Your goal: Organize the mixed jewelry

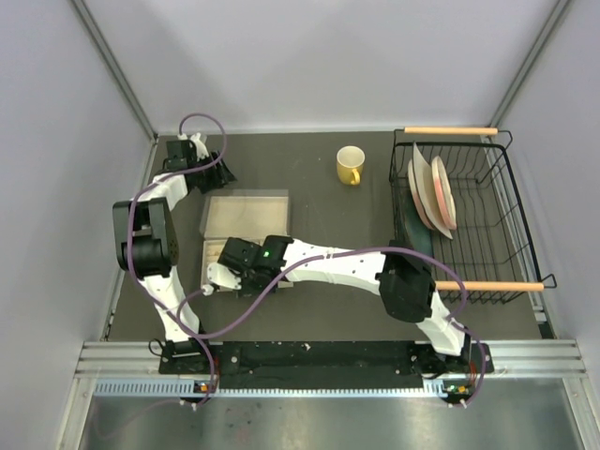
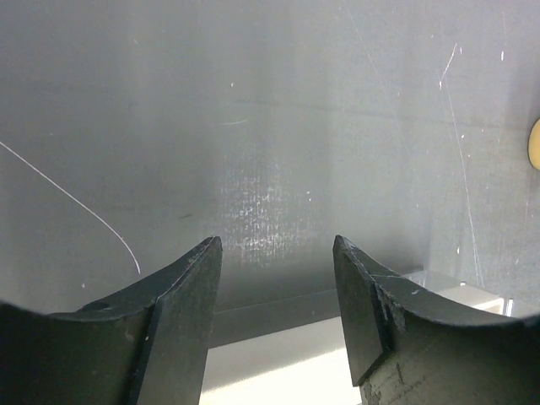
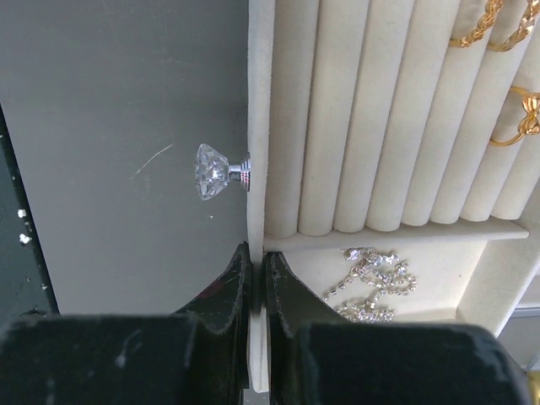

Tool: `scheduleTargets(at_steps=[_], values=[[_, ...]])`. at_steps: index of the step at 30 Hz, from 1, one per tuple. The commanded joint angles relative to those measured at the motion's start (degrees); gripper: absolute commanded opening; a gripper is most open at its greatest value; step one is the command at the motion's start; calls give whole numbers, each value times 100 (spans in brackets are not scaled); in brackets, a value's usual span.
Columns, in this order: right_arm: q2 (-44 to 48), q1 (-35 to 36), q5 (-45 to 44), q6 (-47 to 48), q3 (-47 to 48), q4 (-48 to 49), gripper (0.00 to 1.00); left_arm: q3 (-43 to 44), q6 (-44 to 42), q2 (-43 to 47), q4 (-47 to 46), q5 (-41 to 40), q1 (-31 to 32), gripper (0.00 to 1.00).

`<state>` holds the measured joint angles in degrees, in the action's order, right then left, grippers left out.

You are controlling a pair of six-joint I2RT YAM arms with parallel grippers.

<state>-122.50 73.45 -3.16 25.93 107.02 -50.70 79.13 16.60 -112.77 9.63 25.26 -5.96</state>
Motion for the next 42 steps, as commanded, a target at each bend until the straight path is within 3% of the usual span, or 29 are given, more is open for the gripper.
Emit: scheduleTargets(at_steps=[1,42], values=[[-20,126,-317,-62,407,113,0,-223,-17,185,224,32,7,60],[-222,258,-783,-431,548,-107,0,-443,-16,414,259,-73,-2,59]])
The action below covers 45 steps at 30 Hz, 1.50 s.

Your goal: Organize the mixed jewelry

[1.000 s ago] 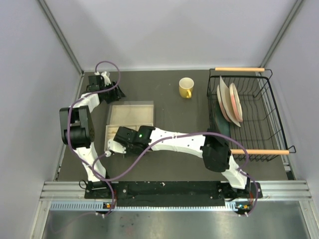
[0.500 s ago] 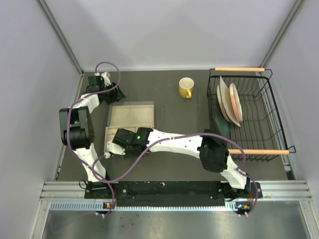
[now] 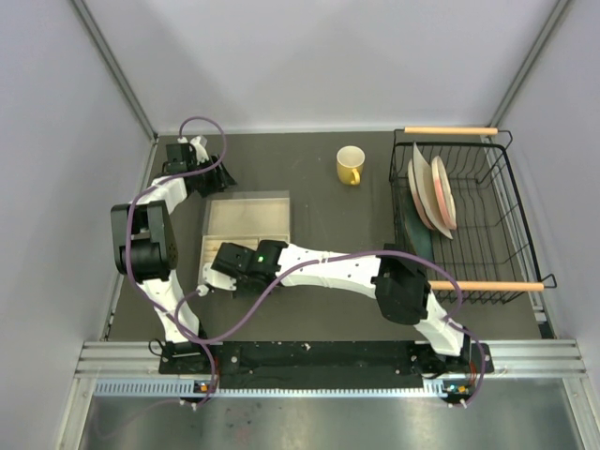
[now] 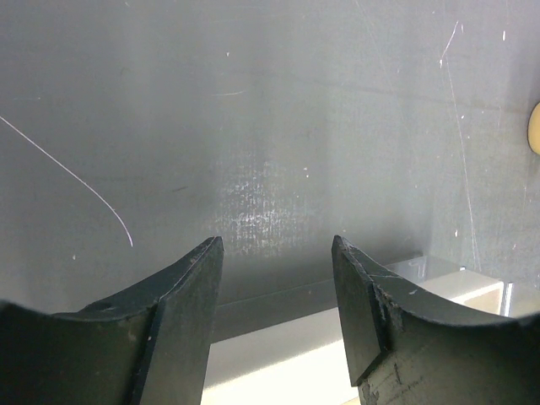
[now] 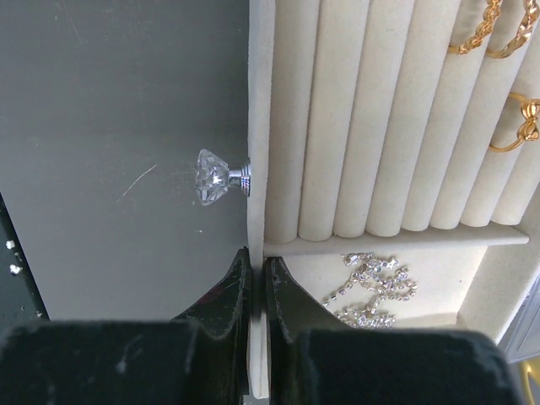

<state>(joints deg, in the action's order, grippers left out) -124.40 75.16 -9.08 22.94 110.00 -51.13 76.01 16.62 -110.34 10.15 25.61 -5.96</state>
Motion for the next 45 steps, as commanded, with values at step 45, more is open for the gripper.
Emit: scheduleTargets(at_steps=[45], values=[[-225,-10,-269,-141,760,-107,0,-148,-36,39,206,-38,-2,59]])
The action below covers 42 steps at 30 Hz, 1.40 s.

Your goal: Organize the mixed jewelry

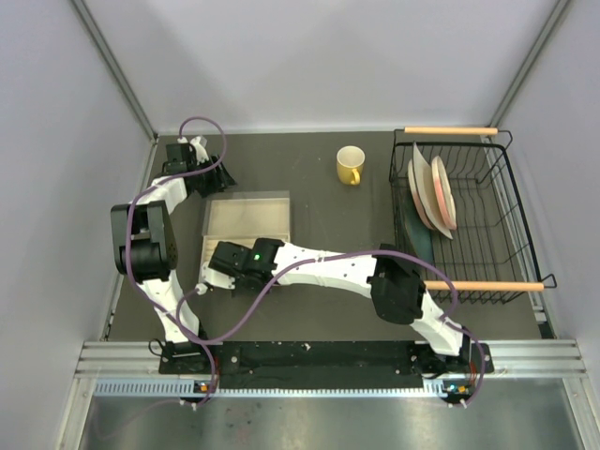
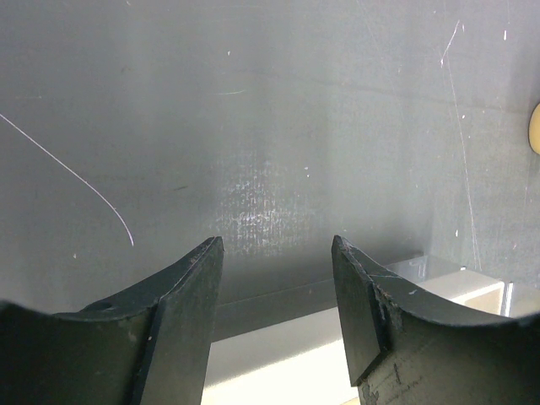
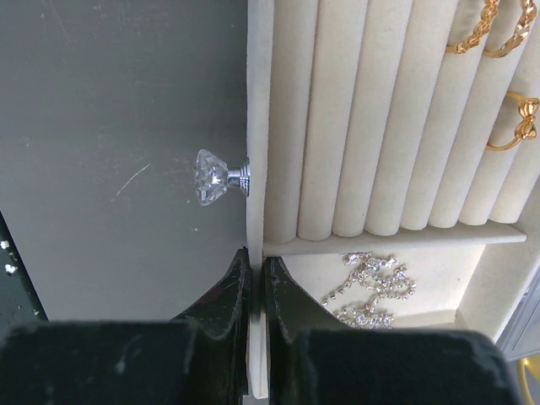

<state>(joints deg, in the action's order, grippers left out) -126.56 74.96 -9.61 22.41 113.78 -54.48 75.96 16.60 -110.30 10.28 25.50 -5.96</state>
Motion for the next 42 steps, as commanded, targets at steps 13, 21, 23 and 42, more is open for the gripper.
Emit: scheduleTargets(at_steps=[13,21,23,42], values=[[35,-25,-252,-97,488,368,0,-187,-43,9,167,-1,-11,59],[211,-25,-164,-44,136,622,0,-187,-52,-35,158,34,-2,59],[324,-25,-129,-53,-39,815,0,-196,-43,-62,158,43,-2,59],[694,-113,-287,-167,-295,1290,0,-196,-43,-123,158,43,7,59]])
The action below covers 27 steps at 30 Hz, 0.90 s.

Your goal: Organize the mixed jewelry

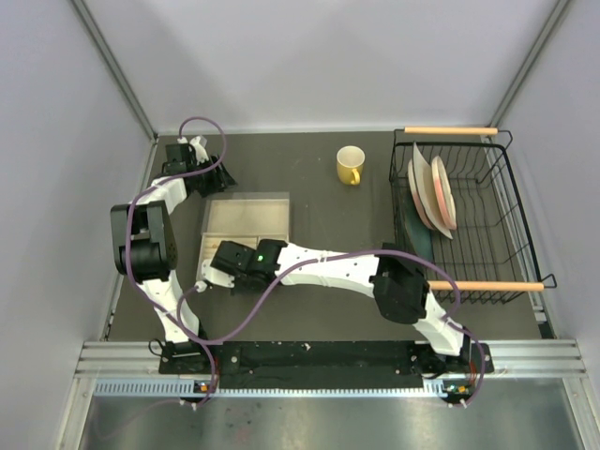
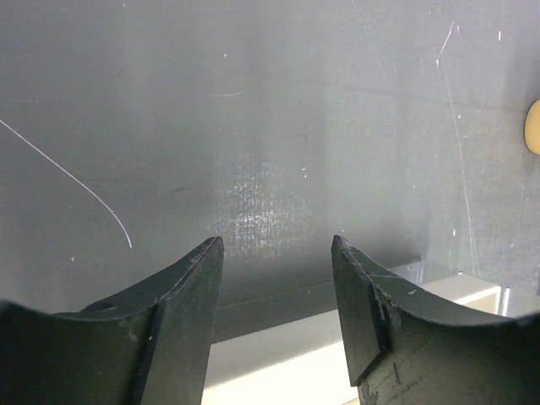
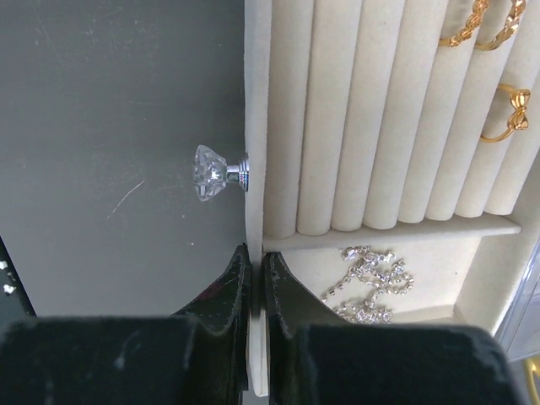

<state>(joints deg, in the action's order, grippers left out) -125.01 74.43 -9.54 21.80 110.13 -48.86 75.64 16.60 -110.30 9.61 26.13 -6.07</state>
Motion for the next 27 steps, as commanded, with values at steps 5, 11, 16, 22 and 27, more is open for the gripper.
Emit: scheduleTargets(at_steps=[5,11,16,22,27], values=[[662,-78,-329,-115,26,773,0,-181,-43,-132,226,-29,18,59],[741,-78,-355,-97,-52,808,0,-181,-43,-158,226,-29,18,59],[706,-87,-434,8,-123,808,0,-198,-60,-158,226,-38,18,58],[680,-87,-663,228,-167,799,0,-181,-78,-176,226,6,18,58],[601,-87,-830,395,-44,677,0,-163,-96,-185,243,6,9,58]])
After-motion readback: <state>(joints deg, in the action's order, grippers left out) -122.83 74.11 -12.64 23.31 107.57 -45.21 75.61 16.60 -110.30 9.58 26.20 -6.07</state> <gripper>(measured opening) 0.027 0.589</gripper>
